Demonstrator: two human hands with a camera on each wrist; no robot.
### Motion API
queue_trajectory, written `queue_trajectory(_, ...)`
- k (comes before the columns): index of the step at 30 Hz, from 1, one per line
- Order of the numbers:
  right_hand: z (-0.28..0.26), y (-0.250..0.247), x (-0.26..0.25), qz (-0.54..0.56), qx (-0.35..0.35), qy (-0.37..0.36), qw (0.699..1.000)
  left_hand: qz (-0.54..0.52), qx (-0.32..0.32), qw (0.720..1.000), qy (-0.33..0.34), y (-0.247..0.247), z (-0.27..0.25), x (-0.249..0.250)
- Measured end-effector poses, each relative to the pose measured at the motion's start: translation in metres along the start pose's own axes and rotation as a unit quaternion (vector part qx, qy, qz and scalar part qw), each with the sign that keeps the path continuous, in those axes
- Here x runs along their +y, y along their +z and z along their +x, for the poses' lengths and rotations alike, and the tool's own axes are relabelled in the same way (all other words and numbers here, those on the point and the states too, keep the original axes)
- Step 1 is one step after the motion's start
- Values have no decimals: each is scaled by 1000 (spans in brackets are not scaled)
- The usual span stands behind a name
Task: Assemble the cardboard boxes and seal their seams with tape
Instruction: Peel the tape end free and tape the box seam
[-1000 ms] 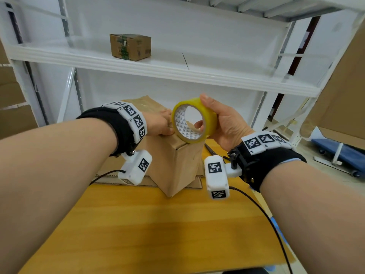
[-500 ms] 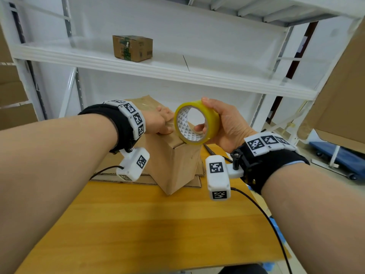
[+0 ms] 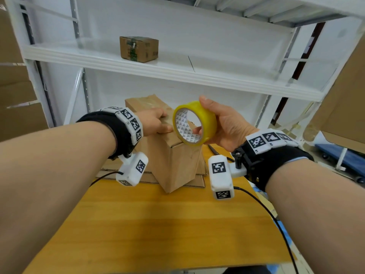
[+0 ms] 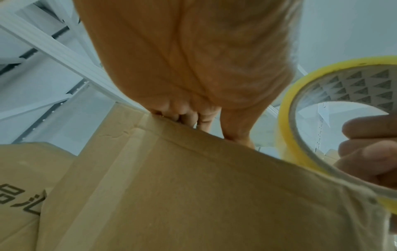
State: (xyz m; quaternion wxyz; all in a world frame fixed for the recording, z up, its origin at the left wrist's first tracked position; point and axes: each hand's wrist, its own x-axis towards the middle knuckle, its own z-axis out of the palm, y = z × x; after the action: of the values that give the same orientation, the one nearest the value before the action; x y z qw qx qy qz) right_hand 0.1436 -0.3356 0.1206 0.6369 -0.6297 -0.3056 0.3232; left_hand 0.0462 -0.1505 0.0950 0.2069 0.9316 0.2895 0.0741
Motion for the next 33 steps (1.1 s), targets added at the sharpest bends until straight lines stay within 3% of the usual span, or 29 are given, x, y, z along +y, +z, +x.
queue_trajectory(7, -10, -3, -3, -2, 24, 5, 1000, 88, -20, 996, 1, -2, -9, 6)
queue_trajectory(17, -15, -21, 15, -127, -85, 107, 982, 130, -42, 990, 25, -2, -13, 14)
queue_trajectory(29, -13, -22, 17, -198, -106, 106, 969, 91, -63, 994, 13, 1, -11, 13)
queue_trajectory(33, -15, -26, 13, -198, -114, 74, 971, 91, -67, 994, 12, 1, -9, 14)
